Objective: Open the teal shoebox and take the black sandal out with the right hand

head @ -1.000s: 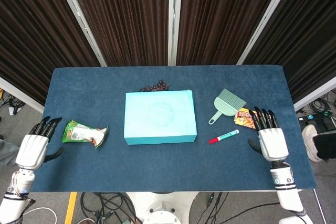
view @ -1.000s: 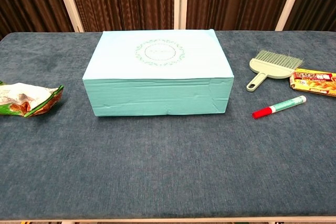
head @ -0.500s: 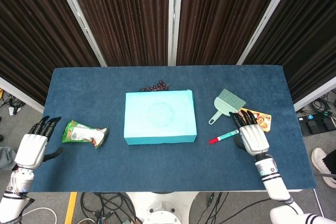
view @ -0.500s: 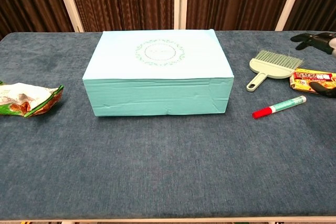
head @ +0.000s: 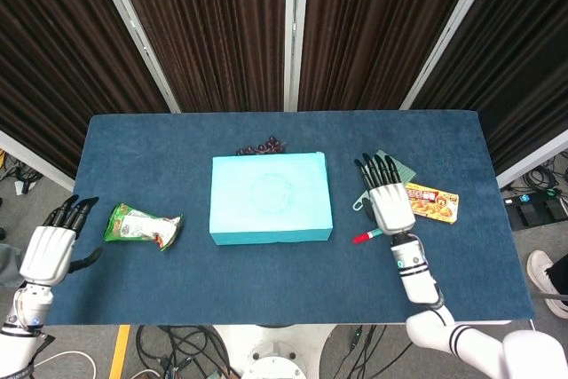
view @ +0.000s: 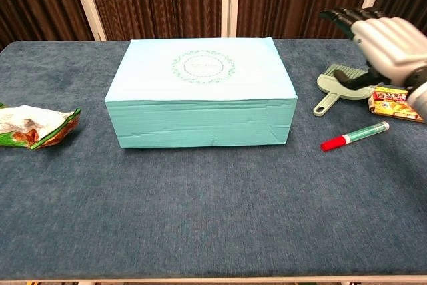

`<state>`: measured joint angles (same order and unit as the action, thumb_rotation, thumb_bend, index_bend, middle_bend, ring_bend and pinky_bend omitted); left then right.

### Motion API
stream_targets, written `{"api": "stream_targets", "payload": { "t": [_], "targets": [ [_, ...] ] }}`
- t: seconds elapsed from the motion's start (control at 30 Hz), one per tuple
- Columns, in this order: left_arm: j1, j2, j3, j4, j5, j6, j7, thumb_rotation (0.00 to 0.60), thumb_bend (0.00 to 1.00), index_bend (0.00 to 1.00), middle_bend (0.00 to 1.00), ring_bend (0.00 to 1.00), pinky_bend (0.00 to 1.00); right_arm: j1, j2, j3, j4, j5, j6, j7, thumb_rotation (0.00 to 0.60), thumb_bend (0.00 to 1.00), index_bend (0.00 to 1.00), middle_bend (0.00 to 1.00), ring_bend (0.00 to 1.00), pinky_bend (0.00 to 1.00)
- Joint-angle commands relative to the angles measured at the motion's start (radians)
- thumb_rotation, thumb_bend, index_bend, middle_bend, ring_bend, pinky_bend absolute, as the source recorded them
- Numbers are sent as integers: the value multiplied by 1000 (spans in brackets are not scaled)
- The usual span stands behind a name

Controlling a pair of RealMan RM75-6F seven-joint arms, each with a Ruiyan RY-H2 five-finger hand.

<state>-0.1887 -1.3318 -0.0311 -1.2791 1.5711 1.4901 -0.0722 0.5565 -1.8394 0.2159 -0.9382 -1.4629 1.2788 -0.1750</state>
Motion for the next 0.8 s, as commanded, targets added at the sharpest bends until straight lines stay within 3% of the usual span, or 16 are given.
{"api": "stream_targets", "payload": {
  "t": [0.03, 0.43, 0.8],
  "targets": [
    [-2, 1, -1, 1, -1, -1, 0, 600, 179, 93, 151, 74, 243, 30, -62, 1, 61, -4, -6, 20, 600, 242, 0, 4, 0, 0],
    [3, -2, 0, 28, -7, -1, -24, 600, 179, 98, 151, 74, 243, 89, -154, -5, 169, -34, 17, 96, 600, 186, 0, 0, 0, 0],
    [2, 2, 0, 21, 2, 8, -22, 600, 179, 99, 151, 74, 243, 66, -129, -62, 96, -69, 46, 125, 600, 37, 0, 0, 0, 0]
  ]
}}
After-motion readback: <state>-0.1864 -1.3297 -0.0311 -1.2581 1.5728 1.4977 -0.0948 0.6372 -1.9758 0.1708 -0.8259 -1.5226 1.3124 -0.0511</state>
